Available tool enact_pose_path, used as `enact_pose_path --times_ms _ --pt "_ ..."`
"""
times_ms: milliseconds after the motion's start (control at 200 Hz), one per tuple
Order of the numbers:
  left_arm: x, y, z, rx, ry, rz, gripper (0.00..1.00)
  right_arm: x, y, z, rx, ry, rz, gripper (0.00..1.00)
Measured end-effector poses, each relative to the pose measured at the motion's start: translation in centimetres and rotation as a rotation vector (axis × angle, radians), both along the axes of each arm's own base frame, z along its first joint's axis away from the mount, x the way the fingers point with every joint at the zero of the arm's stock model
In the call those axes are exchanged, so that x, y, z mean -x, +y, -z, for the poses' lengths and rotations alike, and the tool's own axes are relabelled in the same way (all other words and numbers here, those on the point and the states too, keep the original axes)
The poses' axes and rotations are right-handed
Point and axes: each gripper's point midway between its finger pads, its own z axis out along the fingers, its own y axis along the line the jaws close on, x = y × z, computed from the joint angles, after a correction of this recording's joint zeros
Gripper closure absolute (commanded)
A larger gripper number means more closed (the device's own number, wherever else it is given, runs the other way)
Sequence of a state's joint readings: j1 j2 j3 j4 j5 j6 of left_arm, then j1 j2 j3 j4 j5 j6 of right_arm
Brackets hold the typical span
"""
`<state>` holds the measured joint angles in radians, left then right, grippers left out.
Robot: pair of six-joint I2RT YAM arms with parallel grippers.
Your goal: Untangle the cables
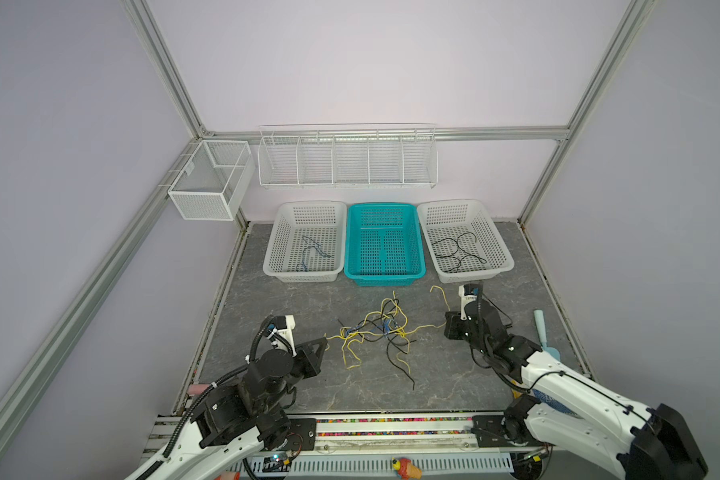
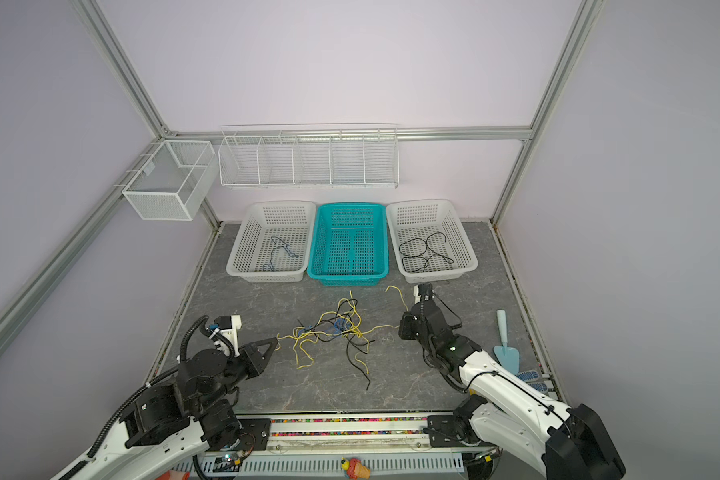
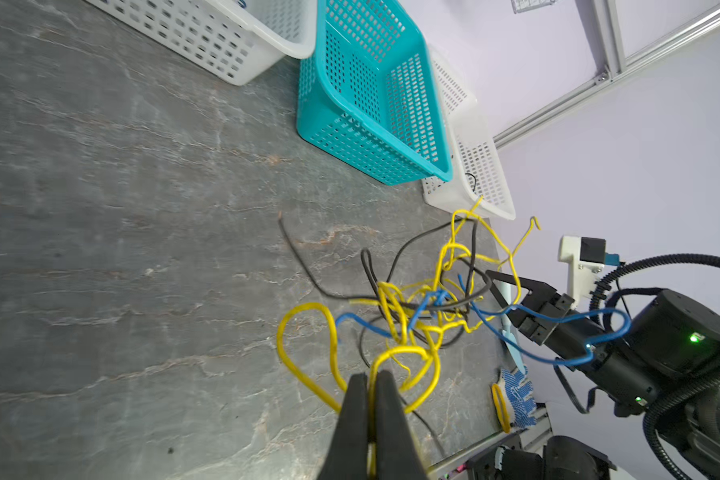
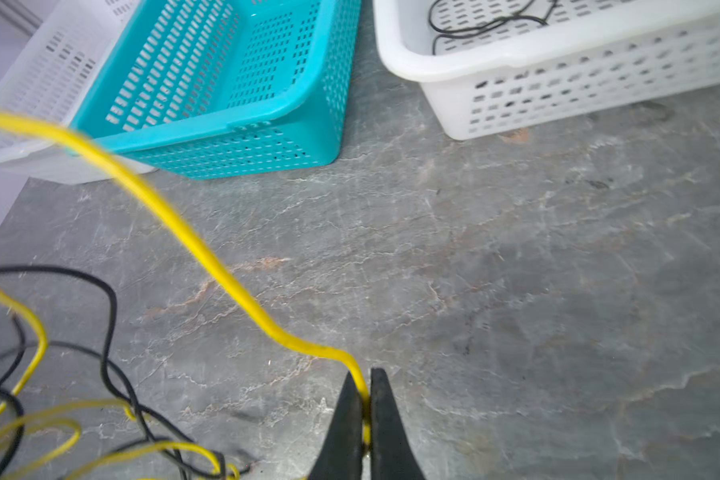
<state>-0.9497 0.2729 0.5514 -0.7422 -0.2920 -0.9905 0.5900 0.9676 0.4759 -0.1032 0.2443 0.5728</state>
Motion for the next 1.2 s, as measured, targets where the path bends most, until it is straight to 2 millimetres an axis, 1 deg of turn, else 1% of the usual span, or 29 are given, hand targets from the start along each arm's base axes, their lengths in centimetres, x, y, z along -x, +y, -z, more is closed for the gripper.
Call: enact_pose_path --times_ms 80,150,220,330,415,485,575,680,745,770,805,845,875,935,1005,1070,1145,1200 --pt "0.2 1.4 -0.8 -0.022 -0.007 -0.035 1.00 0.1 -0.8 0.6 -0.004 0.030 0.037 0.94" --pt "0.4 2.7 -2.3 -0.018 -0.031 -0.065 1.00 0.2 -1.6 1.1 -0.007 0.059 0.071 0.94" --pt "0.8 3.8 -3.8 0.004 -0.060 -0.087 1.00 0.2 -1.8 1.2 -0.024 0.074 0.089 0.94" --pt "1.2 6.5 -5.9 0.037 -0.117 -0.159 1.00 0.3 -4.0 2.2 0.007 0.110 0.176 0.94" --pt "1.7 8.2 -7.2 0.065 -0.150 -0.194 1.00 0.6 -4.6 2.7 0.013 0.133 0.203 0.94" --pt "2.0 8.9 -7.8 0.070 -0.163 -0.206 1.00 0.7 -4.6 2.9 0.012 0.147 0.208 0.94" --pt "2.2 9.2 -8.2 0.056 -0.166 -0.203 1.00 0.8 -4.5 3.4 0.011 0.167 0.207 0.94" --pt "2.1 9.1 -8.5 0.003 -0.157 -0.193 1.00 0.9 -4.2 3.9 0.008 0.188 0.190 0.94" --pt "1.9 8.8 -9.2 -0.020 -0.161 -0.185 1.00 0.8 -3.5 4.1 -0.005 0.197 0.153 0.94" --pt "1.8 8.7 -9.5 -0.024 -0.167 -0.181 1.00 0.8 -3.1 4.2 -0.011 0.202 0.134 0.92" --pt "1.7 8.4 -9.8 -0.030 -0.172 -0.175 1.00 0.8 -2.6 4.4 -0.014 0.211 0.108 0.86" --pt "1.5 8.0 -10.0 -0.035 -0.173 -0.167 1.00 0.8 -2.1 4.7 -0.015 0.218 0.075 0.74" --pt "1.4 7.6 -10.0 -0.041 -0.172 -0.160 1.00 0.8 -1.8 4.8 -0.011 0.219 0.051 0.66" --pt "0.9 6.5 -10.0 -0.053 -0.165 -0.137 1.00 0.9 -1.0 4.7 -0.009 0.213 0.004 0.56" --pt "0.1 4.6 -9.3 -0.065 -0.149 -0.103 1.00 1.2 0.3 4.1 -0.014 0.184 -0.067 0.51" --pt "-0.6 2.6 -8.0 -0.089 -0.120 -0.066 1.00 1.4 1.6 3.0 -0.029 0.144 -0.130 0.49" --pt "-1.2 0.8 -6.5 -0.117 -0.084 -0.028 1.00 1.7 3.0 1.2 -0.054 0.075 -0.196 0.47" --pt "-1.5 -0.4 -5.9 -0.126 -0.068 -0.002 1.00 1.8 3.6 -0.3 -0.076 0.021 -0.230 0.43"
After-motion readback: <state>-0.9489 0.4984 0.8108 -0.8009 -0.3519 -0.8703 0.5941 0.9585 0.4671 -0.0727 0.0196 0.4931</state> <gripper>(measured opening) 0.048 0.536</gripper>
